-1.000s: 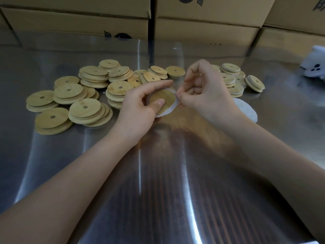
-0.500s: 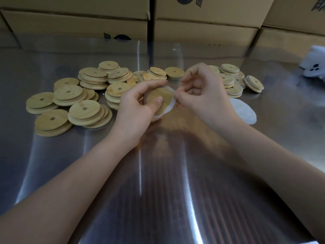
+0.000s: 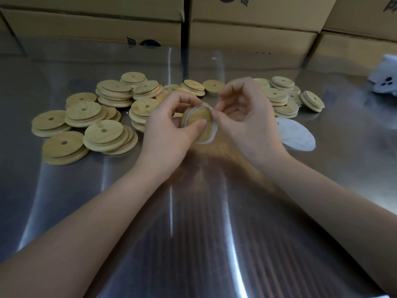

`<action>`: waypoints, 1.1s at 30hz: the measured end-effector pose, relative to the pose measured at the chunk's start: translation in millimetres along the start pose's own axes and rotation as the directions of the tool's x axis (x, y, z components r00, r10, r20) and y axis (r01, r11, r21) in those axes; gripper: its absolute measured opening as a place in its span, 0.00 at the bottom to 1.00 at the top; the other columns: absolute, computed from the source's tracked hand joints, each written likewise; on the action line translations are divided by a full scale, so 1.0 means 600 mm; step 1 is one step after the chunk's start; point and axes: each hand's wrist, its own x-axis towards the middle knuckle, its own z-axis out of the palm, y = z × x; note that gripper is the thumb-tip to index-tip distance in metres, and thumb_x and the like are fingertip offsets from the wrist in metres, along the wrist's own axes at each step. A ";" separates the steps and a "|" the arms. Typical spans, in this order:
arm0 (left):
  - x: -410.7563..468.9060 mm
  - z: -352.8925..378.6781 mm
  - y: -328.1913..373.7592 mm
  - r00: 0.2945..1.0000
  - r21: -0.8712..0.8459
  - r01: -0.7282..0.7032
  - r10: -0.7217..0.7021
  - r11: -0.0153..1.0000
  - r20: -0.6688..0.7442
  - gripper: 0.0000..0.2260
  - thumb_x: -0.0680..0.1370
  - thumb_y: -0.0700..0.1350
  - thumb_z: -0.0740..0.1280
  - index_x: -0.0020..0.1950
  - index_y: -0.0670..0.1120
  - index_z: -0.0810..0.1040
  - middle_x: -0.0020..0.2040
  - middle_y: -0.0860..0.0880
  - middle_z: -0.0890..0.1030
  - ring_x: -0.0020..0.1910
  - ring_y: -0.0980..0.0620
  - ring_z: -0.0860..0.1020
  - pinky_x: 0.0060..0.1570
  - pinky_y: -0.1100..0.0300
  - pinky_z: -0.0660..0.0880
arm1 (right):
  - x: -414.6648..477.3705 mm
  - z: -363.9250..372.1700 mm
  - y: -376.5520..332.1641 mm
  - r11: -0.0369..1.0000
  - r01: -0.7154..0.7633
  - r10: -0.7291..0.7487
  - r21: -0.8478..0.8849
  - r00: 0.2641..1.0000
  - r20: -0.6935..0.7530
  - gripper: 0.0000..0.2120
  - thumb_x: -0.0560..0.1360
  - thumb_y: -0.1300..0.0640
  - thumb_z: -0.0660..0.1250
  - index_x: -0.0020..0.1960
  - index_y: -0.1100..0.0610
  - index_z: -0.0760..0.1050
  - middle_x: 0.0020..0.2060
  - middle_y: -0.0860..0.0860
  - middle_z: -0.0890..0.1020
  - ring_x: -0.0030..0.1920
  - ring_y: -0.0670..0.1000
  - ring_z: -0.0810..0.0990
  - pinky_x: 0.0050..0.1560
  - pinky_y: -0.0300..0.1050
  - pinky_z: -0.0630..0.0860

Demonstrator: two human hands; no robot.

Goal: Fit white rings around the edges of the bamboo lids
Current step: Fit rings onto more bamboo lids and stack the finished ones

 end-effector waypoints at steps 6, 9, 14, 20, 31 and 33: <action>0.003 -0.002 0.001 1.000 0.007 -0.013 0.013 1.000 -0.006 0.17 0.72 0.31 0.72 0.46 0.54 0.78 0.46 0.58 0.81 0.50 0.59 0.81 0.50 0.60 0.80 | 0.007 -0.006 -0.003 0.996 -0.071 0.072 0.047 0.997 -0.016 0.19 0.69 0.67 0.72 0.47 0.48 0.67 0.34 0.50 0.82 0.39 0.54 0.82 0.43 0.48 0.79; 0.007 -0.006 0.000 1.000 0.000 -0.003 0.003 1.000 0.001 0.18 0.71 0.30 0.72 0.46 0.55 0.79 0.44 0.62 0.82 0.50 0.61 0.81 0.50 0.62 0.79 | 0.012 -0.014 -0.002 0.969 -0.184 0.180 0.162 0.983 0.039 0.19 0.69 0.68 0.73 0.48 0.52 0.66 0.34 0.56 0.84 0.38 0.58 0.83 0.44 0.56 0.82; 0.009 -0.009 -0.001 0.999 0.015 0.000 -0.001 1.000 0.033 0.18 0.72 0.31 0.71 0.48 0.56 0.81 0.47 0.61 0.83 0.51 0.61 0.81 0.53 0.63 0.78 | 0.021 -0.027 0.000 0.898 -0.313 0.281 0.307 0.949 0.145 0.20 0.69 0.72 0.72 0.49 0.55 0.65 0.32 0.55 0.84 0.33 0.52 0.84 0.36 0.43 0.79; 0.007 -0.008 -0.001 0.994 -0.112 0.102 -0.096 0.988 0.051 0.19 0.74 0.30 0.70 0.50 0.55 0.82 0.49 0.58 0.84 0.52 0.59 0.82 0.50 0.64 0.78 | 0.033 -0.040 0.002 0.907 -0.332 0.268 0.260 0.930 0.251 0.20 0.69 0.70 0.73 0.50 0.55 0.65 0.32 0.54 0.84 0.32 0.51 0.83 0.37 0.44 0.80; 0.002 -0.006 -0.003 0.980 -0.218 0.200 -0.191 0.955 0.064 0.14 0.73 0.33 0.70 0.50 0.51 0.83 0.53 0.47 0.84 0.55 0.49 0.81 0.56 0.48 0.79 | 0.015 -0.021 0.000 0.960 -0.236 0.212 0.152 0.964 0.159 0.17 0.71 0.69 0.72 0.50 0.53 0.69 0.33 0.52 0.83 0.35 0.53 0.81 0.40 0.48 0.81; 0.001 -0.006 -0.005 0.984 -0.184 0.177 -0.170 0.967 0.056 0.13 0.73 0.33 0.71 0.49 0.51 0.82 0.52 0.49 0.84 0.53 0.52 0.82 0.53 0.55 0.79 | 0.012 -0.016 -0.001 0.977 -0.190 0.178 0.097 0.977 0.116 0.17 0.70 0.68 0.72 0.49 0.51 0.69 0.34 0.52 0.82 0.35 0.52 0.80 0.42 0.49 0.81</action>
